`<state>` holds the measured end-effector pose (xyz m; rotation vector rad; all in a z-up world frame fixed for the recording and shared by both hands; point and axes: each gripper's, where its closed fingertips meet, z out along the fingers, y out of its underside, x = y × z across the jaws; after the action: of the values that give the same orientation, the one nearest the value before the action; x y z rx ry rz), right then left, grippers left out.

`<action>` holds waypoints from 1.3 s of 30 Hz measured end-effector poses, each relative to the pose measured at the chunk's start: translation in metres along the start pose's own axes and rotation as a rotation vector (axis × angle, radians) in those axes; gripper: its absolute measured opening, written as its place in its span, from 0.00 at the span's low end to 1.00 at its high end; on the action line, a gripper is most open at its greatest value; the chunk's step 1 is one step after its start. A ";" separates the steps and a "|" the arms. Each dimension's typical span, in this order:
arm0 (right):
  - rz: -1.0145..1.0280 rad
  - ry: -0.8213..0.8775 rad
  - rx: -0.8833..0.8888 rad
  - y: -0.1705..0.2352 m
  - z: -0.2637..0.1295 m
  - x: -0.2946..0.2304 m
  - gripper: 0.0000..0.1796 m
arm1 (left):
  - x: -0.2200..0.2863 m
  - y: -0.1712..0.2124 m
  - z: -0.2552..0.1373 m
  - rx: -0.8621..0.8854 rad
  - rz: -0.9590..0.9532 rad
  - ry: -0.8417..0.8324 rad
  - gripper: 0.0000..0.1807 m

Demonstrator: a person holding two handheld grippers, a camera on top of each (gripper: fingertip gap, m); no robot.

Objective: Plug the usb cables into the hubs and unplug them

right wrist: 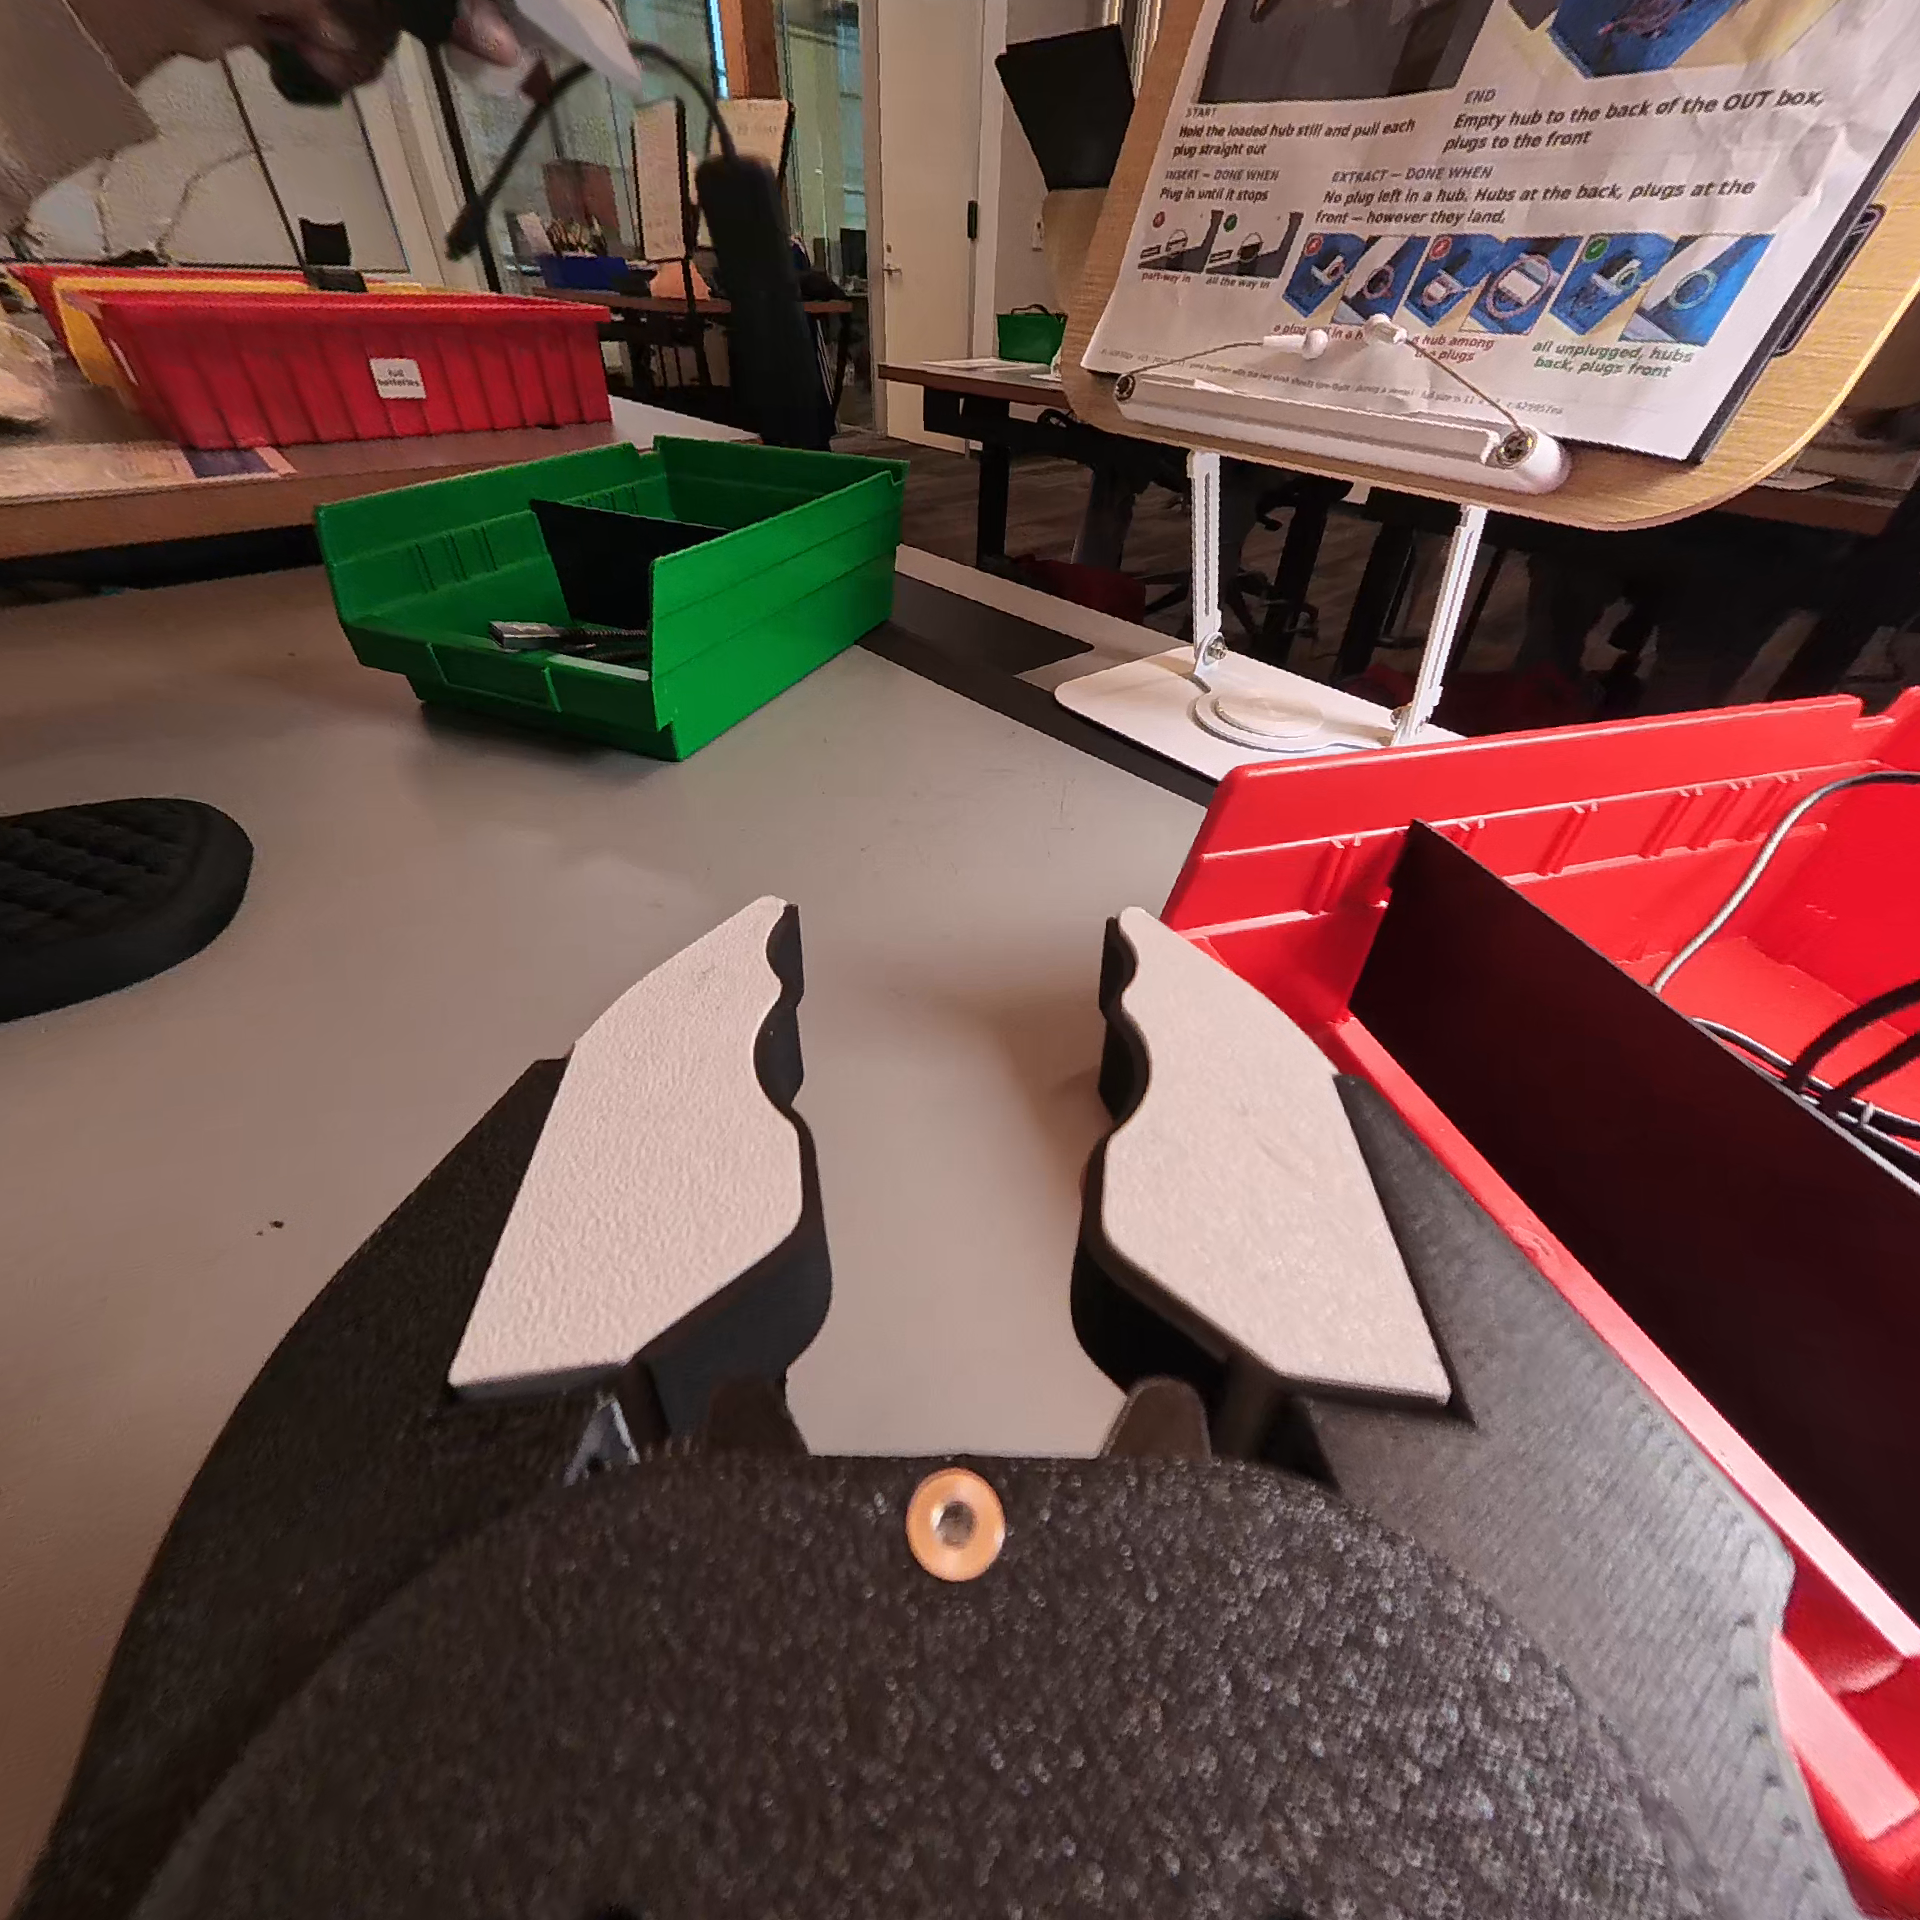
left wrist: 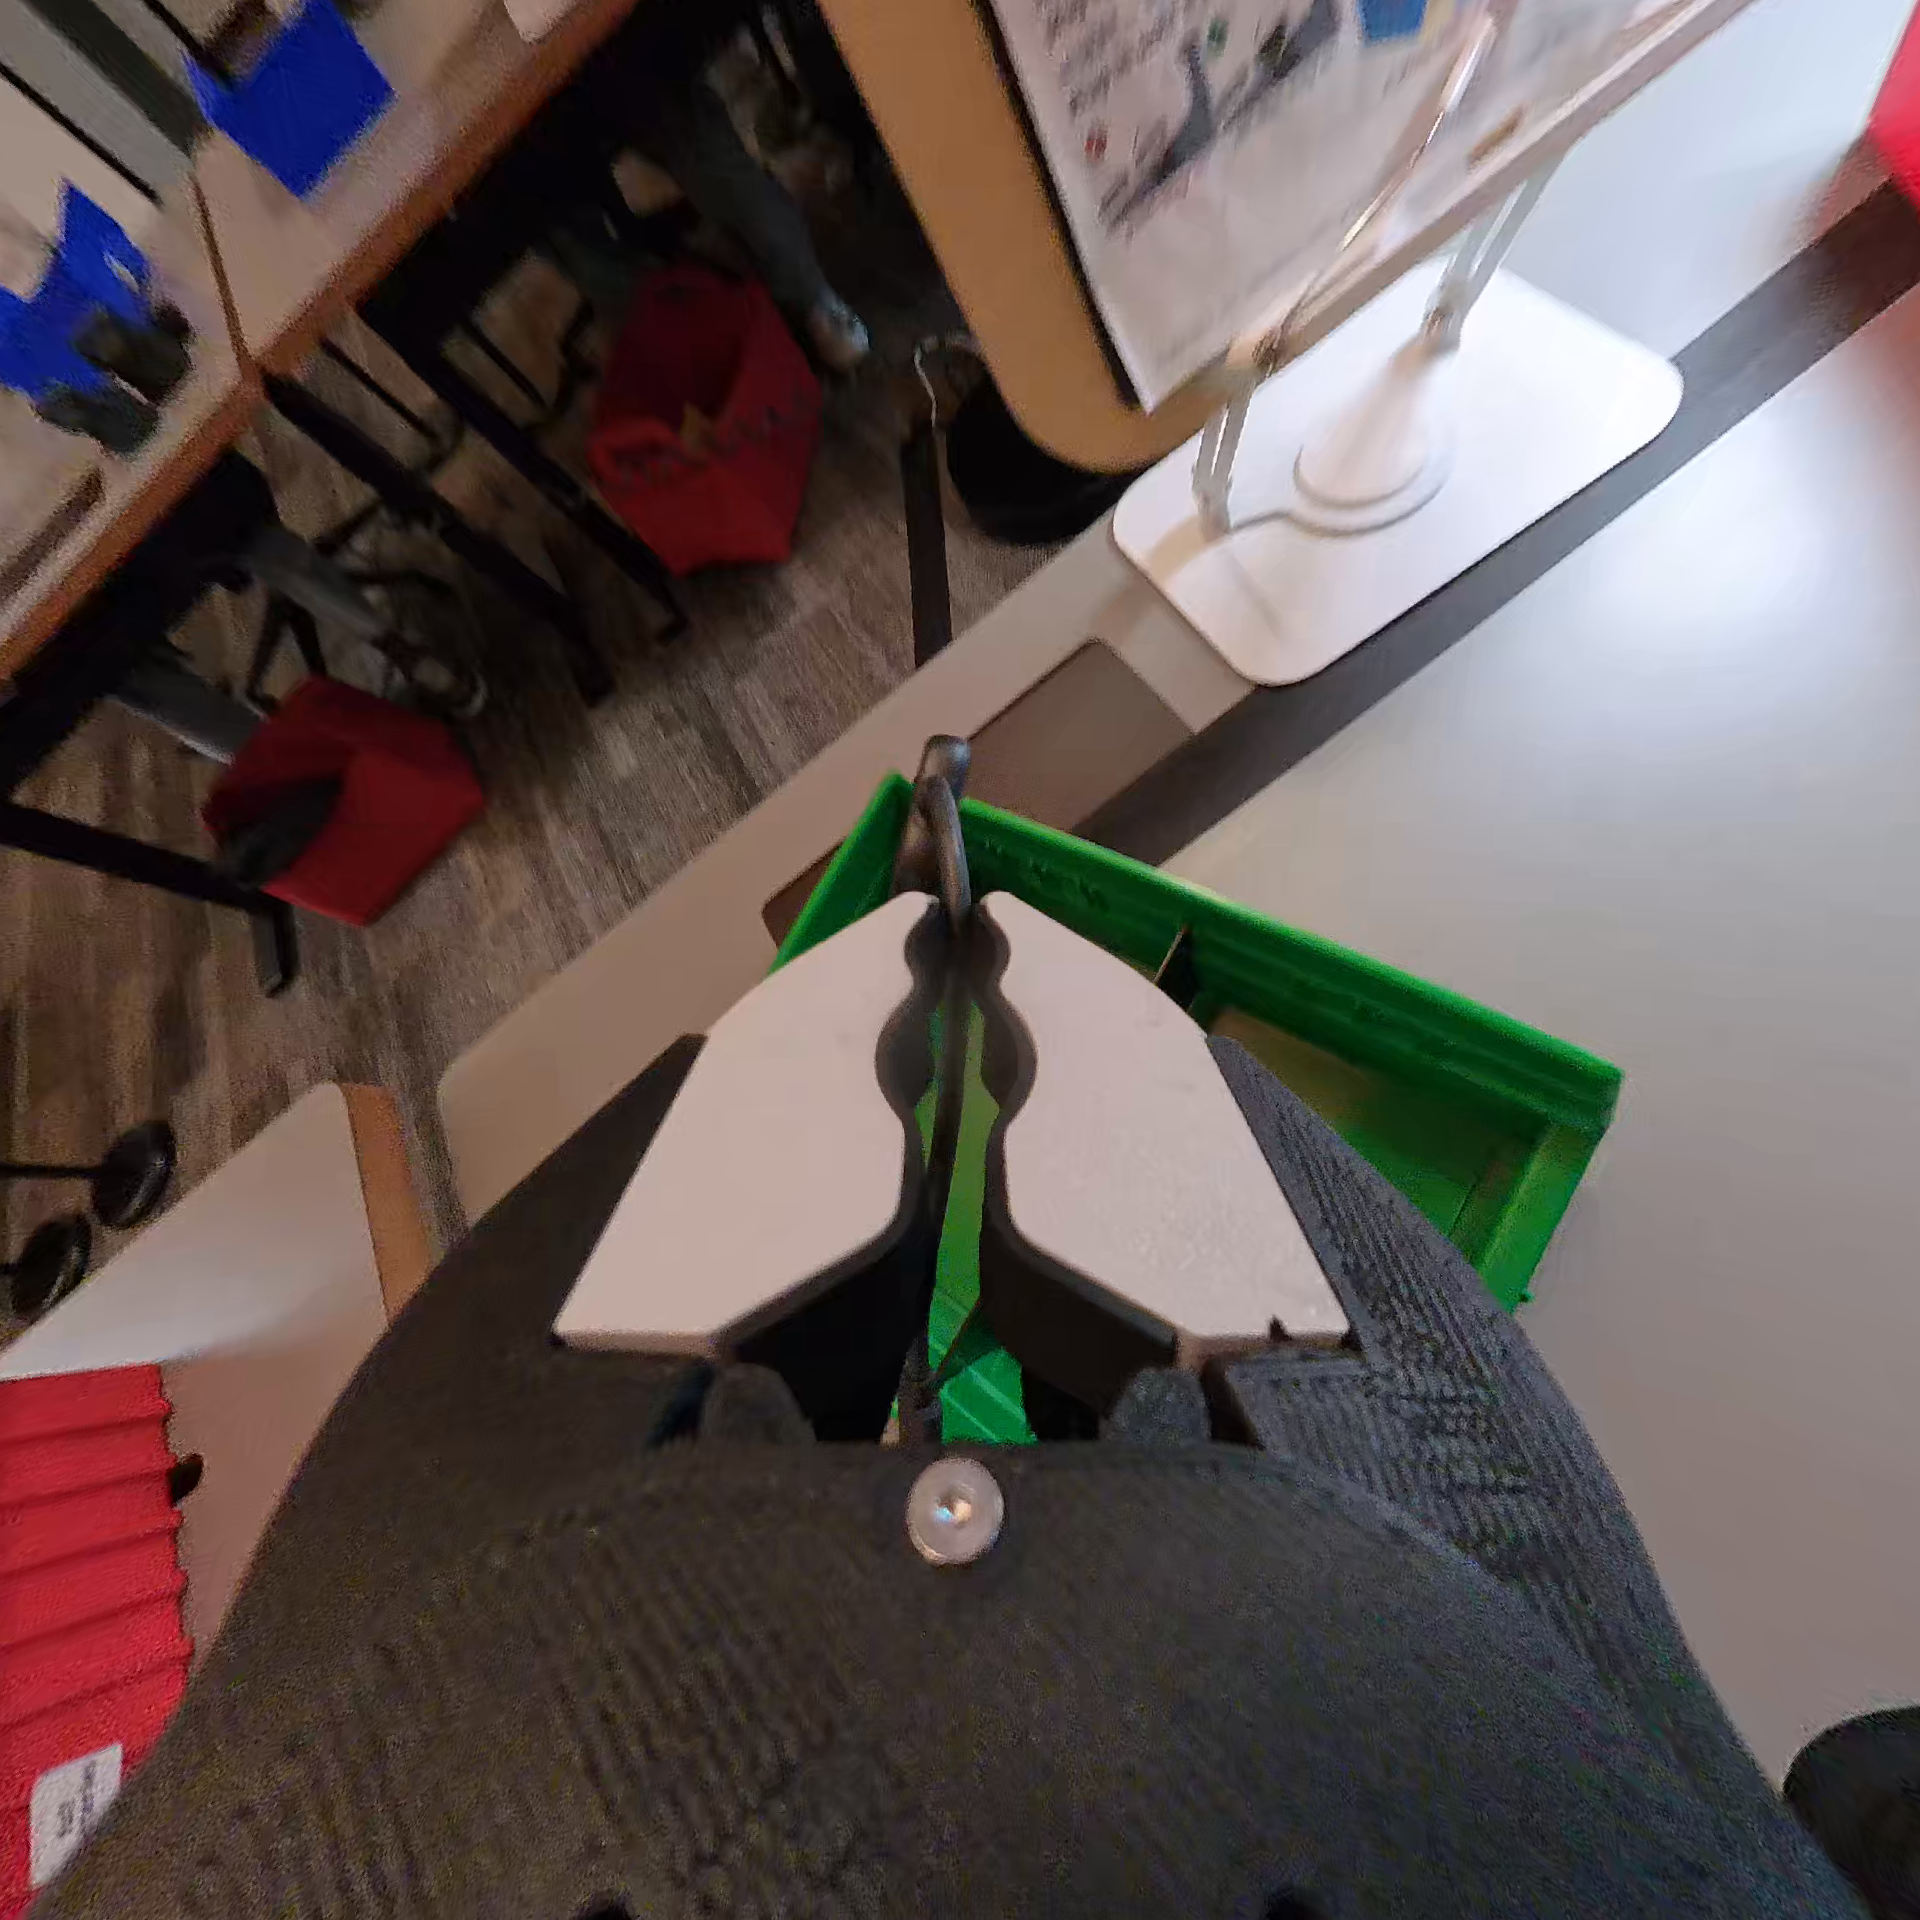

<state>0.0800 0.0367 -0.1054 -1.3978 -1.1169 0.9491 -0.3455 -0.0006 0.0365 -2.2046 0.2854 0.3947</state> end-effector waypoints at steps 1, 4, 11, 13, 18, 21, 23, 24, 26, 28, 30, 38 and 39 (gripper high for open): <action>-0.003 -0.002 0.002 -0.001 0.000 -0.001 0.31 | 0.002 -0.007 -0.007 0.032 0.011 -0.005 0.02; -0.016 -0.009 0.002 -0.004 0.004 -0.002 0.31 | 0.021 -0.022 -0.021 0.122 0.042 0.014 0.02; -0.109 -0.058 0.026 -0.038 0.023 -0.015 0.31 | 0.117 -0.050 -0.036 0.317 0.120 0.186 0.02; -0.161 -0.084 0.033 -0.052 0.032 -0.021 0.32 | 0.152 -0.057 -0.039 0.376 0.132 0.256 0.02; -0.223 -0.216 0.007 -0.072 0.060 -0.038 0.37 | 0.234 -0.073 -0.059 0.577 0.125 0.487 0.02; -0.198 -0.276 0.014 -0.067 0.072 -0.042 0.41 | 0.274 -0.072 -0.074 0.675 0.148 0.653 0.02; -0.162 -0.345 0.025 -0.057 0.075 -0.051 0.41 | 0.296 -0.066 -0.080 0.686 0.185 0.752 0.02; -0.147 -0.384 0.023 -0.051 0.074 -0.057 0.36 | 0.302 -0.064 -0.081 0.687 0.193 0.780 0.02; -0.161 -0.481 0.021 -0.040 0.068 -0.073 0.13 | 0.309 -0.059 -0.083 0.694 0.192 0.829 0.02; -0.205 -0.474 0.017 -0.035 0.066 -0.077 0.06 | 0.305 -0.055 -0.074 0.681 0.178 0.814 0.02; -0.230 -0.425 -0.016 -0.033 0.068 -0.072 0.06 | 0.297 -0.049 -0.065 0.651 0.118 0.826 0.02; -0.671 -0.008 -0.279 -0.006 0.078 -0.026 0.06 | 0.268 -0.016 -0.030 0.540 0.191 0.536 0.15; -0.722 -0.003 -0.319 -0.001 0.079 -0.029 0.06 | 0.275 -0.015 -0.030 0.533 0.249 0.519 0.16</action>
<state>-0.0026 0.0283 -0.1154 -1.0898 -1.6667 0.2588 -0.0810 -0.0337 -0.0390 -1.7101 0.8476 -0.1290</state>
